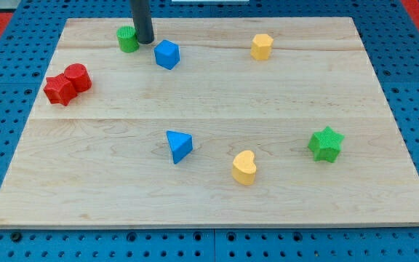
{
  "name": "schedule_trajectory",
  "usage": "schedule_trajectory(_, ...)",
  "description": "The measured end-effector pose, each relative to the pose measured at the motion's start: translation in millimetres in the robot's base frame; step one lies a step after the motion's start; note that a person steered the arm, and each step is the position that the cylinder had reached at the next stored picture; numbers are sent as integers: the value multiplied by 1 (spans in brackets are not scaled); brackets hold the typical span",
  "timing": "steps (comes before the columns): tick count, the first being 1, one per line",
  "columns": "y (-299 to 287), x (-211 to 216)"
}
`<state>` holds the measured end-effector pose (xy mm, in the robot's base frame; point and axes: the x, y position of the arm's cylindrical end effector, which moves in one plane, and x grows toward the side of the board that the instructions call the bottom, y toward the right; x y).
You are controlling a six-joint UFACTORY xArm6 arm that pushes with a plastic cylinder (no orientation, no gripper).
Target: Slide the green star towards the center of the board
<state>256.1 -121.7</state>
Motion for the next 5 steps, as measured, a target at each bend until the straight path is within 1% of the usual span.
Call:
schedule_trajectory(1,-18,1)
schedule_trajectory(2,-59,-28)
schedule_trajectory(3,-88,-34)
schedule_trajectory(5,48,-32)
